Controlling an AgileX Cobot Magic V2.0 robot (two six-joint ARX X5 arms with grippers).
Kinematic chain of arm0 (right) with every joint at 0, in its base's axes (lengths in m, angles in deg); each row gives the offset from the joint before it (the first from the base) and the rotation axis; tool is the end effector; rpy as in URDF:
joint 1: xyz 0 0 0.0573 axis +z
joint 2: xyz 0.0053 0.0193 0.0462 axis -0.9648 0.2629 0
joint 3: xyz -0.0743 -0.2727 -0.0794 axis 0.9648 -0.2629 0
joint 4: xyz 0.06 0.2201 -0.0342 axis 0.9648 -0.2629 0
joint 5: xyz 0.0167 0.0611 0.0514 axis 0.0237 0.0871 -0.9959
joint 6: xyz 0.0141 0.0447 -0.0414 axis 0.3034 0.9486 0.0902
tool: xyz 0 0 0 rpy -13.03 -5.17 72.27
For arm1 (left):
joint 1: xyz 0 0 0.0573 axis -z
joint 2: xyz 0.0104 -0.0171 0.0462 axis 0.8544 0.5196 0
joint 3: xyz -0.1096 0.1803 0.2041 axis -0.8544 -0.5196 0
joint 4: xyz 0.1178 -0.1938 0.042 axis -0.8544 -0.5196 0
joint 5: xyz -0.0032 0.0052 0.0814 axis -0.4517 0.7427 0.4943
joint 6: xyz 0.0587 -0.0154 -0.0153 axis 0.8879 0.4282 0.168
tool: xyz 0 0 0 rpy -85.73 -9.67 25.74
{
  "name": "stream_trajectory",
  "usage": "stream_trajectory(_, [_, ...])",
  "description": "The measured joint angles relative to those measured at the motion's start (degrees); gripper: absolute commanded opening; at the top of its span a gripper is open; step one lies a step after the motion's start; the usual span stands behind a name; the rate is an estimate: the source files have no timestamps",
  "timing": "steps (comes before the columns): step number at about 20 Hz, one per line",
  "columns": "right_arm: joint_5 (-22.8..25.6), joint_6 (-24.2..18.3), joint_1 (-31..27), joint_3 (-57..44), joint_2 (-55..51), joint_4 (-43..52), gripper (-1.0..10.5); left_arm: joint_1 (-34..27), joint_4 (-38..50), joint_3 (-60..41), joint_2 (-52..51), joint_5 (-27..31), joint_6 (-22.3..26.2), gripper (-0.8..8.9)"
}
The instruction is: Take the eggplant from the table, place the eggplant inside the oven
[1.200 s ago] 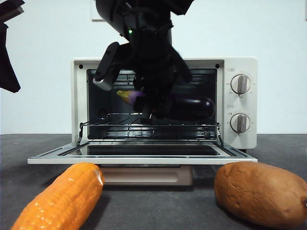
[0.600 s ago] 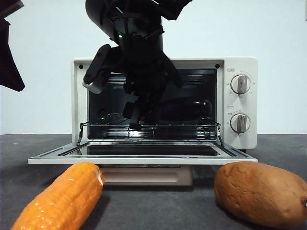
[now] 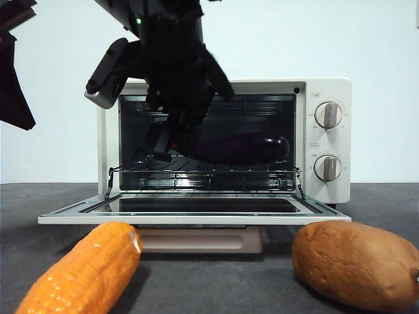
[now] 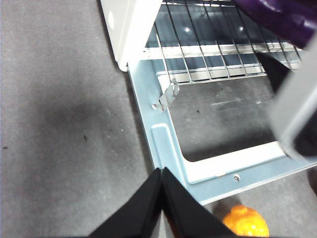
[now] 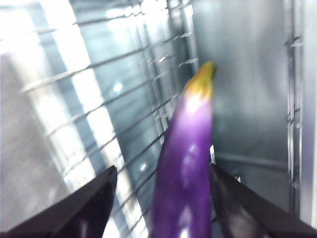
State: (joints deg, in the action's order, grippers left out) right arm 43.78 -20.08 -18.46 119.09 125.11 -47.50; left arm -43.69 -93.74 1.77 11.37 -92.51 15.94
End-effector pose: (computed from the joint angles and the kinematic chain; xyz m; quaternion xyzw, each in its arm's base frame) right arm 0.2510 0.3202 0.2497 -0.5667 0.2225 0.1499 0.7790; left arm 0.1559 -0.0523 0.2742 -0.0734 0.3847 -0.1979 0.8986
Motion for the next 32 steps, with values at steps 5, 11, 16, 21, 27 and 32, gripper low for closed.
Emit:
stream_trajectory(5, [-3.65,11.65,4.22,0.0,-10.21,-18.38,2.8,-4.46,2.82,0.0,5.14,-0.02,0.46,0.06])
stream_trajectory(11, [-9.05,24.94,9.14,0.0,-25.27,-35.41,0.8,-6.16,2.95,0.0,15.76,-4.5,2.1,0.06])
stream_trajectory(16, [-9.2,27.69,14.51,0.0,-38.49,-36.57,0.0,-6.16,4.76,0.0,25.2,-9.94,3.43,0.06])
stream_trajectory(21, [-9.2,29.18,16.04,0.07,-46.29,-36.98,0.0,-6.16,6.95,0.0,31.56,-13.57,4.72,0.06])
stream_trajectory(27, [-8.94,30.21,16.04,0.07,-52.78,-37.35,0.0,-7.43,8.66,0.5,35.54,-21.22,8.74,0.06])
stream_trajectory(32, [-8.94,30.6,16.04,0.07,-56.15,-37.42,0.0,-9.29,9.33,0.48,38.05,-27.71,10.01,0.06])
